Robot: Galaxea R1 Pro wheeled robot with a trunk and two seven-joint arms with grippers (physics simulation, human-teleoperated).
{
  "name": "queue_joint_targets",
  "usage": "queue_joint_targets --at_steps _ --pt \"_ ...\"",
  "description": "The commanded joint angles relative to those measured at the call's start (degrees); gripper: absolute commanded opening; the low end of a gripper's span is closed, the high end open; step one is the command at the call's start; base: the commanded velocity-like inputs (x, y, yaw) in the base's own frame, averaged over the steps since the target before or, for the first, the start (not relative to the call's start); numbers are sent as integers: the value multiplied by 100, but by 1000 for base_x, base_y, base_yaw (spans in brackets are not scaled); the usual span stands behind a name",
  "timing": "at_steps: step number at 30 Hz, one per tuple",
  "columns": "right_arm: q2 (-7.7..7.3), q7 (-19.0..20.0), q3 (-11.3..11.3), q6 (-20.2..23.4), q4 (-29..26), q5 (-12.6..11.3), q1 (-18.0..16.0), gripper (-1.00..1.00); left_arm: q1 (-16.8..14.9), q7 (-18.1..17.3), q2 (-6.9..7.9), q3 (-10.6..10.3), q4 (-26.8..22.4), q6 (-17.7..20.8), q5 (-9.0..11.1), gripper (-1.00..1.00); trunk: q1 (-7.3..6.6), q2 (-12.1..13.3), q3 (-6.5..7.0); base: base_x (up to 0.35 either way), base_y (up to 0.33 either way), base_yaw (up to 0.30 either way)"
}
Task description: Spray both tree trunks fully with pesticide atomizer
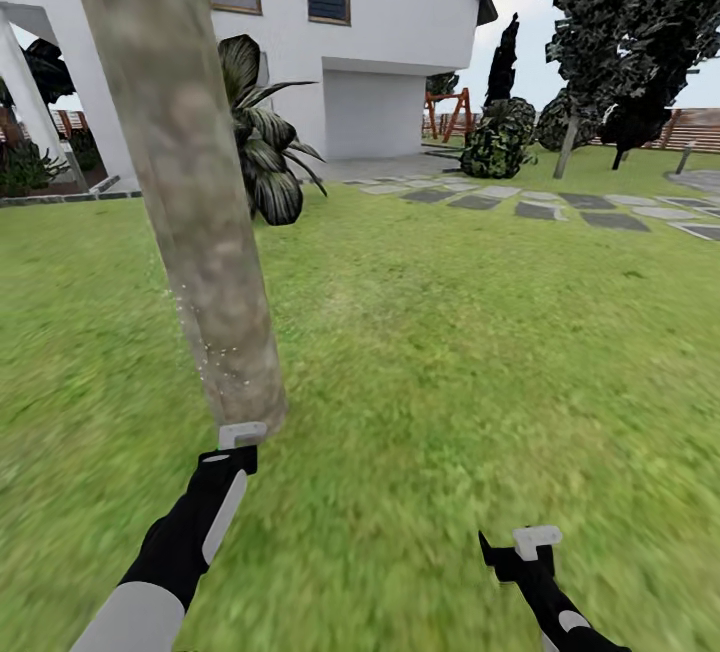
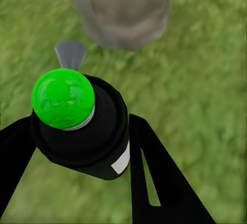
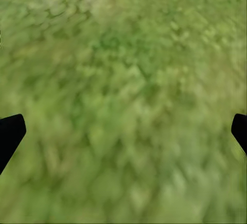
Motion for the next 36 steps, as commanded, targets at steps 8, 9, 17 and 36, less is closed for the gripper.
queue_joint_targets --at_steps 8,9,17,36 --pt "0 0 2 0 0 0 0 100 2 -2 0 -2 0 -5 -5 -100 0 0 0 112 -273 275" --pt "0 0 2 0 0 0 0 100 1 -2 0 -2 0 -5 -5 -100 0 0 0 112 -273 276" --pt "0 0 2 0 0 0 0 100 2 -2 0 -4 0 -6 -14 -100 0 0 0 112 -273 276" --pt "0 0 1 0 0 0 0 100 1 -2 -9 -18 0 -14 -14 -100 0 0 0 112 -273 69"
